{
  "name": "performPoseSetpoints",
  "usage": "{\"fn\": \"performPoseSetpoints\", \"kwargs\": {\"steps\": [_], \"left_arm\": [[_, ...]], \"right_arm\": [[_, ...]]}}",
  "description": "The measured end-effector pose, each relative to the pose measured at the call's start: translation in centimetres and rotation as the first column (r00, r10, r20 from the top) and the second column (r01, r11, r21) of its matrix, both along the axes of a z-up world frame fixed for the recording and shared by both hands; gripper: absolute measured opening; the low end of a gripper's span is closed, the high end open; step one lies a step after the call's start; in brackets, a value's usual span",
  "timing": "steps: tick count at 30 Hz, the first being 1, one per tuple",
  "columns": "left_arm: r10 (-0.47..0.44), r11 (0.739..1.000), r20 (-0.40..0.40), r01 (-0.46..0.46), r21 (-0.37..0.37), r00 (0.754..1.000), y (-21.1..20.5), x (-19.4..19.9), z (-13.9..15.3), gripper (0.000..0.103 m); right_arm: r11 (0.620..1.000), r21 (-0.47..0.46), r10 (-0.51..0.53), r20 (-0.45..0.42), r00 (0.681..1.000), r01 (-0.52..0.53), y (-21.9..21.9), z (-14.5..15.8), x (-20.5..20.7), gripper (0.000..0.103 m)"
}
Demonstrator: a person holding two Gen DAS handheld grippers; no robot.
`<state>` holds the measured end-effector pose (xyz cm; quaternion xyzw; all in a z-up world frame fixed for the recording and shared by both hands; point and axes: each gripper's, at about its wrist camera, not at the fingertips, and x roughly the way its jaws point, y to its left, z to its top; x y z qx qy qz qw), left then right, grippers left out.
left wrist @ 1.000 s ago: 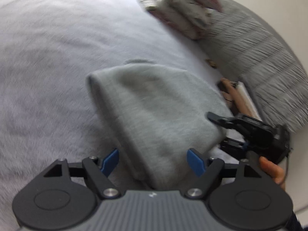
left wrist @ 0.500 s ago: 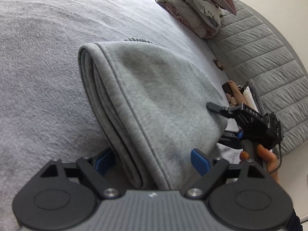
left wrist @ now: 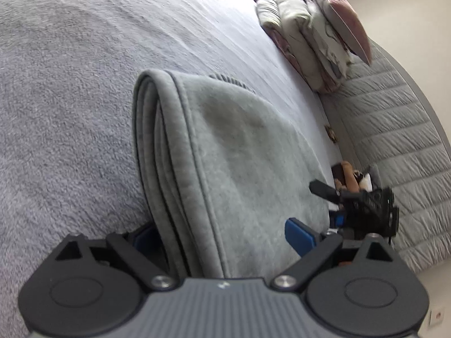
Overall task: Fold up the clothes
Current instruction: 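Grasp the folded bundle end with the right gripper while the left gripper grasps its edge, then lift the folded sweatpants with both grippers toward the headboard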
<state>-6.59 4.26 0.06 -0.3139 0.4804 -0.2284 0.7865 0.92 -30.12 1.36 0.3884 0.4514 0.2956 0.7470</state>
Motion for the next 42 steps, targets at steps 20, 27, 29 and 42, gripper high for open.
{"fn": "performPoseSetpoints", "kwargs": {"steps": [20, 27, 29, 42], "left_arm": [[0.037, 0.999, 0.002, -0.037, -0.012, 0.999, 0.0, 1.3, -0.3, 0.045], [-0.021, 1.000, 0.076, 0.021, -0.004, 0.997, 0.6, 2.0, 2.5, 0.033], [-0.029, 0.999, 0.075, 0.031, -0.023, 0.997, 0.8, 2.6, 3.1, 0.033], [-0.078, 0.995, 0.165, 0.087, -0.047, 0.983, -0.6, 4.0, 6.4, 0.032]], "right_arm": [[0.999, -0.049, 0.001, 0.091, 0.996, 0.004, 1.7, -0.3, -2.9, 0.043], [0.980, -0.194, 0.014, 0.264, 0.964, 0.039, 3.3, 4.2, -5.1, 0.036], [0.975, -0.214, 0.013, 0.306, 0.952, 0.055, 3.4, 5.6, -5.7, 0.035], [0.965, -0.195, -0.082, 0.407, 0.910, 0.174, 1.4, 9.4, -6.6, 0.035]]}}
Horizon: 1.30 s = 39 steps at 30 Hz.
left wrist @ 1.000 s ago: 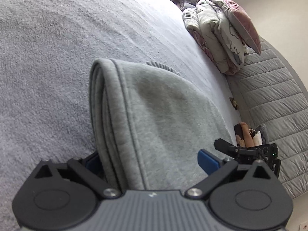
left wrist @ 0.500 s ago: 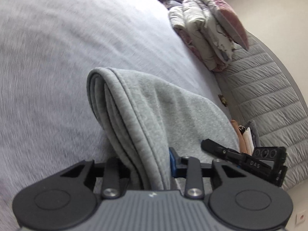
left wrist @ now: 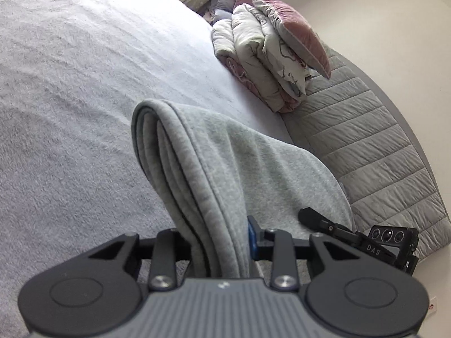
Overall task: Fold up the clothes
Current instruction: 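Lift the folded sweatpants with both grippers toward the headboard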
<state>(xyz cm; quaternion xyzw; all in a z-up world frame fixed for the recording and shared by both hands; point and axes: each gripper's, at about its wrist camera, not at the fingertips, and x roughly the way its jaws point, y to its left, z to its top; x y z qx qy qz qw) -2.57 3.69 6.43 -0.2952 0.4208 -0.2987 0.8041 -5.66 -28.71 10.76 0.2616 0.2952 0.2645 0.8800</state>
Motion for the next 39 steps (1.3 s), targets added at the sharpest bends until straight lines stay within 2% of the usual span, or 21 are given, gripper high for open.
{"fn": "performPoseSetpoints", "kwargs": {"steps": [5, 11, 14, 17, 21, 24, 27, 30, 33, 37, 39], "left_arm": [[-0.041, 0.997, 0.015, 0.040, 0.059, 0.999, -2.5, 1.0, 0.5, 0.031], [-0.141, 0.986, 0.087, 0.132, 0.104, 0.986, -9.8, 3.9, 3.3, 0.030], [-0.222, 0.971, 0.138, 0.204, 0.128, 0.965, -15.0, 5.6, 5.8, 0.030], [-0.304, 0.950, 0.202, 0.280, 0.139, 0.931, -20.2, 6.8, 8.3, 0.030], [-0.405, 0.914, 0.295, 0.377, 0.147, 0.866, -28.2, 7.3, 12.0, 0.030], [-0.475, 0.880, 0.352, 0.446, 0.165, 0.807, -34.5, 7.0, 14.5, 0.030], [-0.542, 0.839, 0.394, 0.508, 0.195, 0.742, -41.0, 6.5, 16.7, 0.030], [-0.605, 0.795, 0.408, 0.553, 0.251, 0.684, -47.5, 5.8, 17.8, 0.030], [-0.649, 0.759, 0.400, 0.582, 0.292, 0.647, -53.3, 5.5, 18.1, 0.030], [-0.704, 0.709, 0.395, 0.615, 0.344, 0.590, -59.9, 4.7, 17.9, 0.030], [-0.739, 0.673, 0.382, 0.635, 0.379, 0.555, -63.7, 4.2, 17.4, 0.030]], "right_arm": [[0.998, -0.014, -0.055, -0.019, 0.998, 0.055, -1.7, -0.9, -0.2, 0.035], [0.979, -0.001, -0.206, 0.017, 0.978, 0.206, -7.0, -0.1, -2.0, 0.034], [0.953, 0.000, -0.303, 0.054, 0.952, 0.303, -10.6, 1.1, -3.6, 0.034], [0.913, 0.018, -0.405, 0.124, 0.906, 0.407, -14.6, 3.3, -5.4, 0.034], [0.834, 0.018, -0.539, 0.246, 0.806, 0.552, -19.7, 6.4, -8.2, 0.034], [0.758, 0.034, -0.624, 0.324, 0.711, 0.651, -23.7, 8.2, -10.6, 0.034], [0.670, 0.088, -0.713, 0.352, 0.606, 0.737, -28.0, 8.7, -13.0, 0.034], [0.579, 0.144, -0.791, 0.338, 0.510, 0.803, -31.5, 8.3, -15.1, 0.034], [0.495, 0.184, -0.849, 0.307, 0.429, 0.849, -34.2, 7.3, -16.3, 0.034], [0.366, 0.233, -0.918, 0.252, 0.307, 0.901, -36.7, 5.7, -17.3, 0.034], [0.300, 0.279, -0.945, 0.216, 0.245, 0.912, -37.7, 5.2, -18.3, 0.034]]}}
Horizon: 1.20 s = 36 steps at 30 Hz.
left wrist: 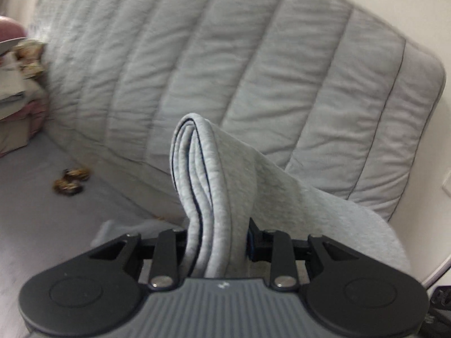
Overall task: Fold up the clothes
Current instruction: 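Lift the folded sweatpants with both grippers toward the headboard, then lower the folded sweatpants onto the bed by the headboard and open both grippers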
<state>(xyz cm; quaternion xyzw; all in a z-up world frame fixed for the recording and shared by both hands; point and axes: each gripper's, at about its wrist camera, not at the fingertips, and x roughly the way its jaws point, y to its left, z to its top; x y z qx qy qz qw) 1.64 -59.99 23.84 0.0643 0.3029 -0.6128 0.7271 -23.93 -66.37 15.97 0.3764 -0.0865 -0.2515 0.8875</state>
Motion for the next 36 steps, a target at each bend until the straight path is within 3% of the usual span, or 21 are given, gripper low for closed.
{"fn": "performPoseSetpoints", "kwargs": {"steps": [4, 9, 14, 15, 17, 20, 22, 24, 26, 29, 33, 36], "left_arm": [[-0.092, 0.992, 0.090, 0.083, 0.096, 0.992, -6.4, -1.9, -2.2, 0.030], [-0.141, 0.963, 0.138, 0.104, 0.247, 0.980, -10.6, -3.5, -5.5, 0.036], [-0.076, 0.973, 0.132, 0.044, 0.224, 0.988, -9.6, -2.7, -4.4, 0.052], [-0.054, 0.977, 0.143, 0.023, 0.210, 0.988, -9.2, -2.6, -3.9, 0.058], [0.005, 0.984, 0.188, -0.038, 0.172, 0.982, -8.2, -2.3, -2.8, 0.060], [0.098, 0.986, 0.181, -0.121, 0.117, 0.979, -6.5, -1.0, -1.5, 0.063], [0.124, 0.986, 0.184, -0.142, 0.090, 0.975, -5.2, -1.0, -1.0, 0.063], [0.098, 0.991, 0.179, -0.113, 0.075, 0.979, -4.3, -1.8, -1.1, 0.064], [0.043, 0.995, 0.181, -0.058, 0.075, 0.983, -3.7, -3.2, -1.5, 0.068], [-0.024, 0.993, 0.224, -0.002, 0.115, 0.974, -4.0, -5.5, -2.9, 0.070], [-0.022, 0.988, 0.240, -0.017, 0.156, 0.970, -4.5, -6.2, -4.9, 0.070], [-0.011, 0.986, 0.245, -0.031, 0.165, 0.969, -4.4, -5.7, -5.9, 0.070]], "right_arm": [[0.987, 0.091, -0.137, 0.031, 0.990, 0.134, -0.7, -1.5, -0.7, 0.034], [0.929, 0.307, -0.197, -0.057, 0.979, 0.205, -1.4, -5.4, -0.5, 0.035], [0.905, 0.379, -0.156, -0.125, 0.980, 0.192, -3.1, -6.4, -1.2, 0.040], [0.903, 0.383, -0.155, -0.134, 0.979, 0.195, -3.6, -6.5, -1.6, 0.044], [0.896, 0.386, -0.171, -0.151, 0.974, 0.217, -4.1, -6.6, -2.8, 0.050], [0.890, 0.353, -0.233, -0.192, 0.953, 0.289, -4.2, -6.1, -4.9, 0.059], [0.873, 0.299, -0.322, -0.241, 0.916, 0.386, -4.0, -5.6, -6.3, 0.070], [0.847, 0.242, -0.408, -0.274, 0.871, 0.473, -3.8, -5.0, -7.5, 0.071], [0.847, 0.197, -0.452, -0.223, 0.864, 0.494, -3.3, -4.5, -8.8, 0.071], [0.905, 0.090, -0.399, -0.161, 0.903, 0.416, -2.8, -3.9, -8.0, 0.071], [0.970, 0.009, -0.237, -0.199, 0.951, 0.243, -2.4, -3.5, -4.0, 0.071], [0.983, -0.077, -0.183, -0.338, 0.923, 0.166, -1.7, -3.4, -0.4, 0.073]]}}
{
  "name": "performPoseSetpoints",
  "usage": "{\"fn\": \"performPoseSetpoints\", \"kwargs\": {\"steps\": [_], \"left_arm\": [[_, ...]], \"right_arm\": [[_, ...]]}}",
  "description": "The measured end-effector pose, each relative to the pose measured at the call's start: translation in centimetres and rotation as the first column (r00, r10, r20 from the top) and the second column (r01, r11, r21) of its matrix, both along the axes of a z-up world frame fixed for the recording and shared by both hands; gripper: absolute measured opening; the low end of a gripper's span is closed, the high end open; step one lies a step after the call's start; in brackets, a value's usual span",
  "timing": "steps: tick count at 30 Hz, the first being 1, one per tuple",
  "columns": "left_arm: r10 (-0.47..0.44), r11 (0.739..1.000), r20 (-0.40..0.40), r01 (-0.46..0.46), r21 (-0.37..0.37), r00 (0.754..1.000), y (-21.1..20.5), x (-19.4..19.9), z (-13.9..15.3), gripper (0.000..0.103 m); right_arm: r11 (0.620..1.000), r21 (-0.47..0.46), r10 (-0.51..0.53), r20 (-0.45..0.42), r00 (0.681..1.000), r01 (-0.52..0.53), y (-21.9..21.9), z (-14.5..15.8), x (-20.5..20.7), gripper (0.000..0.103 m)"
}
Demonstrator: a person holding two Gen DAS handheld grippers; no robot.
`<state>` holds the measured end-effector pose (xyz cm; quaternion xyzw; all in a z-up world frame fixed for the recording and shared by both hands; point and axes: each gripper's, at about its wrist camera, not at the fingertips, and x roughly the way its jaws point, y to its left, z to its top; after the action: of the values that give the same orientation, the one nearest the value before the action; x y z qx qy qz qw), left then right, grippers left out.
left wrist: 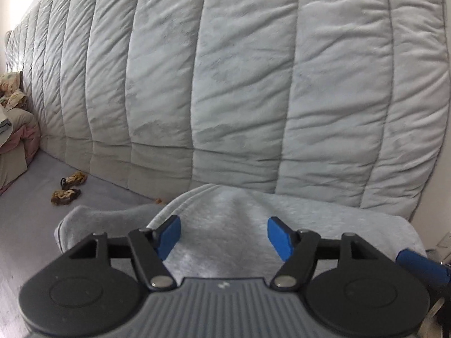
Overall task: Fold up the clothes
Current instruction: 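Lower the folded sweatpants onto the bed by the headboard and open both grippers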
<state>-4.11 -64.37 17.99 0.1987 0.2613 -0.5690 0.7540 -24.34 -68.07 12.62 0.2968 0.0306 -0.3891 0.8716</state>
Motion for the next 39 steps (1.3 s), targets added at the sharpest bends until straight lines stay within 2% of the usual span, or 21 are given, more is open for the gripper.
{"fn": "performPoseSetpoints", "kwargs": {"steps": [3, 5, 8, 19, 24, 28, 32, 35, 37, 38, 39], "left_arm": [[0.004, 1.000, 0.020, -0.005, 0.020, 1.000, -0.1, 0.4, -1.2, 0.069], [0.010, 0.999, 0.044, -0.012, 0.031, 0.999, -0.3, 0.5, -1.9, 0.069], [0.030, 0.999, 0.047, -0.032, 0.036, 0.998, -0.5, 0.5, -2.8, 0.069], [0.033, 0.998, 0.134, -0.040, 0.054, 0.990, 0.2, -0.7, -3.8, 0.069], [0.053, 0.994, 0.215, -0.071, 0.077, 0.975, -0.2, -2.4, -2.7, 0.069], [0.085, 0.993, 0.235, -0.102, 0.061, 0.968, 1.0, -3.0, -1.1, 0.069], [0.154, 0.982, 0.258, -0.177, 0.068, 0.954, 2.9, -2.9, -0.5, 0.070], [0.238, 0.965, 0.247, -0.257, 0.048, 0.939, 5.0, -2.5, 0.1, 0.070], [0.303, 0.948, 0.223, -0.316, 0.026, 0.927, 6.8, -2.2, 0.6, 0.071], [0.335, 0.938, 0.215, -0.345, 0.013, 0.918, 8.1, -2.1, 0.8, 0.071], [0.358, 0.930, 0.218, -0.367, -0.002, 0.908, 9.6, -2.2, 0.8, 0.077]], "right_arm": [[0.998, -0.050, 0.022, -0.174, 0.984, -0.031, 1.8, -0.3, 1.8, 0.073], [0.999, -0.022, 0.030, -0.203, 0.979, -0.035, 1.2, -1.0, 2.0, 0.073], [0.999, 0.024, 0.037, -0.197, 0.980, -0.033, 0.8, -1.6, 1.7, 0.072], [0.999, 0.021, 0.048, -0.248, 0.968, -0.045, 3.7, -2.1, 2.0, 0.072], [0.999, 0.027, 0.044, -0.237, 0.970, -0.039, 3.5, -2.1, 1.8, 0.072], [0.999, 0.026, 0.025, -0.213, 0.977, -0.020, 3.3, -1.8, 0.7, 0.073], [1.000, 0.016, 0.011, -0.227, 0.974, -0.008, 3.7, -1.3, 0.3, 0.074], [0.998, -0.032, -0.055, -0.234, 0.971, 0.049, 4.7, -0.2, 0.1, 0.077], [0.996, -0.066, -0.077, -0.202, 0.976, 0.065, 5.3, 0.7, -0.2, 0.080], [0.994, -0.082, -0.085, -0.187, 0.979, 0.071, 5.7, 1.1, -0.3, 0.086], [0.993, -0.098, -0.088, -0.183, 0.979, 0.071, 6.1, 1.3, -0.3, 0.091]]}}
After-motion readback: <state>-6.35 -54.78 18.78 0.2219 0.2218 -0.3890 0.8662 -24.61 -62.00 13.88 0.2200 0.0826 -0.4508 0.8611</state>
